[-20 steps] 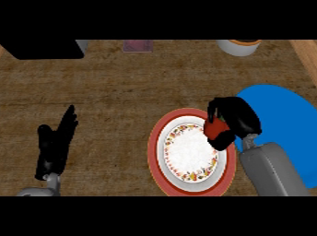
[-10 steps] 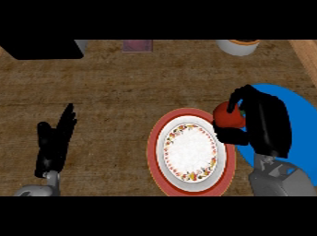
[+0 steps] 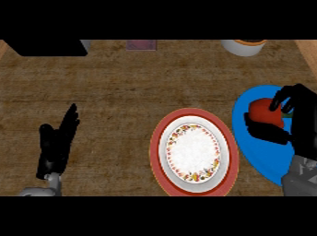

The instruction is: Pick the bell pepper from the plate and place it in the plate

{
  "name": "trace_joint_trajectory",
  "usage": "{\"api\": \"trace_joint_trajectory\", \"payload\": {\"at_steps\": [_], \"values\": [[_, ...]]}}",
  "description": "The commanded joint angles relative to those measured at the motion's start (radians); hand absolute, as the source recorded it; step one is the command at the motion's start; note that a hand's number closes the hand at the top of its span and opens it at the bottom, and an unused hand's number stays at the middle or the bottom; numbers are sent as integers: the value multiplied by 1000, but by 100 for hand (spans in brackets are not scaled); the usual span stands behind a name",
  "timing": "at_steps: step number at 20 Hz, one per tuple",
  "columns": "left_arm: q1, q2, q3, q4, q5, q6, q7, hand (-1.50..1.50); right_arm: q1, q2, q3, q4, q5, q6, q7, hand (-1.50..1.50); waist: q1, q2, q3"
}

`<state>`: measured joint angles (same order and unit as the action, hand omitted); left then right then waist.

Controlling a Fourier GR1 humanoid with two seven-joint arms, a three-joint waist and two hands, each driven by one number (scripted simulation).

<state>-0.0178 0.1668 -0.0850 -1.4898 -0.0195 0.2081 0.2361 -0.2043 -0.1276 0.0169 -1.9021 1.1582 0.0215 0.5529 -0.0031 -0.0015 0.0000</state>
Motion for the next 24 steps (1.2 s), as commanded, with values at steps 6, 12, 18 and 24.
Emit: {"api": "trace_joint_trajectory", "payload": {"at_steps": [6,12,18,24], "values": [[-62,5,50,51,-1,-32,-6,0,27,-100,-201,225,-132,-84,-167,150,3,3,0],[11,-3,38,-21,-11,-42,1,0,-42,-152,-245,402,-170,-17,-186,150,8,2,0],[-13,-41,26,50,-30,-22,-51,0,-45,-211,-323,591,-343,132,-305,150,4,5,0],[-7,-55,20,60,-53,-20,-57,0,-105,-243,-289,767,-336,169,-389,-150,9,4,0]]}}
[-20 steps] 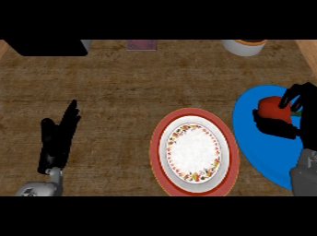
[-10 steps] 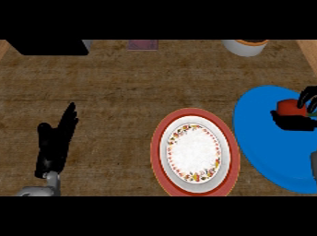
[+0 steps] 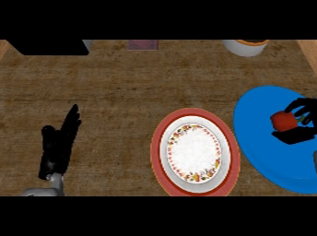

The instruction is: Pick the bell pepper from the plate and place it in the plate

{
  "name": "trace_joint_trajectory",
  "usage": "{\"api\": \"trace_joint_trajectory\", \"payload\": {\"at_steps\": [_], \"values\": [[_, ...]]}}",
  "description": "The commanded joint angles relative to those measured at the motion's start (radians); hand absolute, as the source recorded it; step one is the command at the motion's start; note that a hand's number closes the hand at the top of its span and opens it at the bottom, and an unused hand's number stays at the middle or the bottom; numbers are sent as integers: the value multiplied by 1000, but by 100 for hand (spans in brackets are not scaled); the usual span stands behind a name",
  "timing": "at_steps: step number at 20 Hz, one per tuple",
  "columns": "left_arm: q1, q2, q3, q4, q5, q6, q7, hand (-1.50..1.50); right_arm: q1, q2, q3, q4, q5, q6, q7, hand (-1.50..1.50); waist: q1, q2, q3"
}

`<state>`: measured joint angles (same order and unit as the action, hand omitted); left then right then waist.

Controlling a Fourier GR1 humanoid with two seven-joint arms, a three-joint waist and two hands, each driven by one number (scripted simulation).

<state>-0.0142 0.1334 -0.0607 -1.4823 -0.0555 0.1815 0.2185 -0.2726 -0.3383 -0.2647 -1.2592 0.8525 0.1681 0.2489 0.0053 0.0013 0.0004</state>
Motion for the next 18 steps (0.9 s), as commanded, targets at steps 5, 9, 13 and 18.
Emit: {"api": "trace_joint_trajectory", "payload": {"at_steps": [5,9,13,18], "values": [[2,-16,3,10,-14,9,-14,0,12,-36,-92,-25,-216,52,-271,-150,-12,-3,0],[-17,14,38,40,9,-15,-9,0,-25,101,-200,-103,-400,-9,-289,-150,-31,-9,0],[-14,12,34,-6,16,-18,36,0,-12,69,-330,-78,-576,57,-318,-150,-17,-5,0],[-23,-2,16,-13,-28,4,31,0,33,-22,-388,-98,-724,199,-296,-150,-10,-3,0]]}}
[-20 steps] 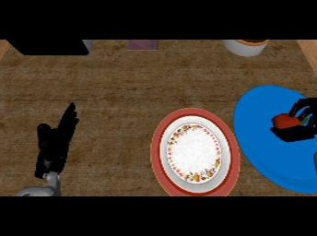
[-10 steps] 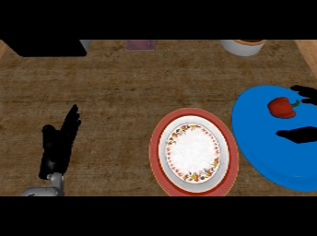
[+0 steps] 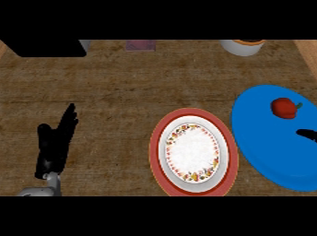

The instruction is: Pick the bell pepper from the plate and place it in the plate

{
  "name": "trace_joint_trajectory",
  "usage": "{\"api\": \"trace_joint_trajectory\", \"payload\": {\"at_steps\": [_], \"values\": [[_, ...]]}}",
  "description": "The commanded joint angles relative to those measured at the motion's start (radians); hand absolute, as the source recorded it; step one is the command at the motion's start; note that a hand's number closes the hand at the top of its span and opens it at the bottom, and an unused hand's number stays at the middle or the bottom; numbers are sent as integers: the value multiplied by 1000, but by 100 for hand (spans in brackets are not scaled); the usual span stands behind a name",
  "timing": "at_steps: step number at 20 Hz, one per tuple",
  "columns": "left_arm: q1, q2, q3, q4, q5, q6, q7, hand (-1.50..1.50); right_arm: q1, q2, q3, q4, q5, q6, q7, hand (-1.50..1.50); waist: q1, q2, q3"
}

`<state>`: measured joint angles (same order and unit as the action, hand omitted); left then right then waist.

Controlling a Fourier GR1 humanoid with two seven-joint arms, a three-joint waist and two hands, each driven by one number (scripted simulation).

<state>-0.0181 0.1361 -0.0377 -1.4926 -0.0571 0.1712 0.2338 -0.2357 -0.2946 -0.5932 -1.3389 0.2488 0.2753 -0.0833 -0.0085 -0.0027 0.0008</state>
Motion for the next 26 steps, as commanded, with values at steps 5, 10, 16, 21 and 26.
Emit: {"api": "trace_joint_trajectory", "payload": {"at_steps": [5,10,16,21,26], "values": [[12,5,37,44,13,-39,-62,0,114,-40,-30,104,-120,83,-213,-150,8,3,-1],[-13,-28,22,27,-28,-19,-26,0,104,-3,50,-31,-158,37,-105,-150,8,2,-1],[-42,-20,36,13,-30,-33,34,0,143,19,82,36,-85,-66,-208,-150,7,2,-1],[-24,-18,45,-3,-13,-62,22,0,108,-17,92,214,-27,-143,-300,-150,11,3,0],[-4,-42,42,31,-44,-46,-30,0,79,-106,83,257,-72,-115,-254,-150,9,3,-1]]}}
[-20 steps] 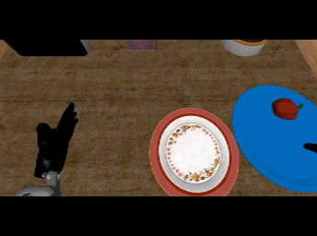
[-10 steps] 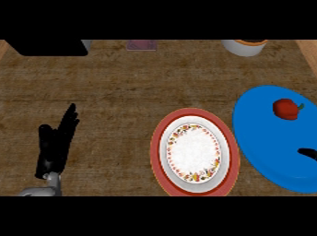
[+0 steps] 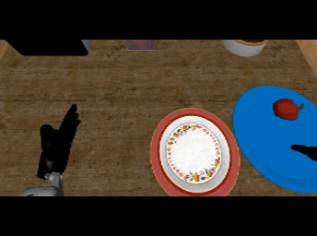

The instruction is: Pick the bell pepper from the plate and place it in the plate

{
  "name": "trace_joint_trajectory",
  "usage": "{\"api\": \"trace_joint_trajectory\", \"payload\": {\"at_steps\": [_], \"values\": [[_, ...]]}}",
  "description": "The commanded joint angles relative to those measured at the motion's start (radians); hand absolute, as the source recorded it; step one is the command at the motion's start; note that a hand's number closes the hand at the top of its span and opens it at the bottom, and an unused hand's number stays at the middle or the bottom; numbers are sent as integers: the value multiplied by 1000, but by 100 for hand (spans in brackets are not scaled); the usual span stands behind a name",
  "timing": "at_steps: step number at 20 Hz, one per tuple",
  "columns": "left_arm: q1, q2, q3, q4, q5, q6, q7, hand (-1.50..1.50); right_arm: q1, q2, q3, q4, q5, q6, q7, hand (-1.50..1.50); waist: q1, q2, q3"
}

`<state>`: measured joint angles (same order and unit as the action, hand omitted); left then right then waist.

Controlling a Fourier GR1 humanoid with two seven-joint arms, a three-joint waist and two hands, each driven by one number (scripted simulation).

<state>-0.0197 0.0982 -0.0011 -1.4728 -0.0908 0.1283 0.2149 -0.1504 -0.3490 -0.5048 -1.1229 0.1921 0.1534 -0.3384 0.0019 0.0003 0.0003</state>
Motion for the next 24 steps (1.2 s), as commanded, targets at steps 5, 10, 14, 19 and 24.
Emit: {"api": "trace_joint_trajectory", "payload": {"at_steps": [5,10,14,19,24], "values": [[-1,-4,13,8,-13,-12,2,0,19,-47,6,65,-12,-53,-26,-150,-1,0,0],[-78,-28,7,22,-31,12,36,0,62,-39,13,72,-12,-75,-51,-150,-3,0,0],[-37,-5,48,77,3,-25,-41,0,-1,-169,-49,227,-27,-42,-110,-150,0,1,0],[18,-4,32,-17,5,-40,-7,0,-45,-233,-80,419,-46,-39,-216,-150,5,0,0],[22,2,-1,-154,-20,-40,120,0,-11,-199,-58,357,-62,-89,-212,-150,2,-1,0]]}}
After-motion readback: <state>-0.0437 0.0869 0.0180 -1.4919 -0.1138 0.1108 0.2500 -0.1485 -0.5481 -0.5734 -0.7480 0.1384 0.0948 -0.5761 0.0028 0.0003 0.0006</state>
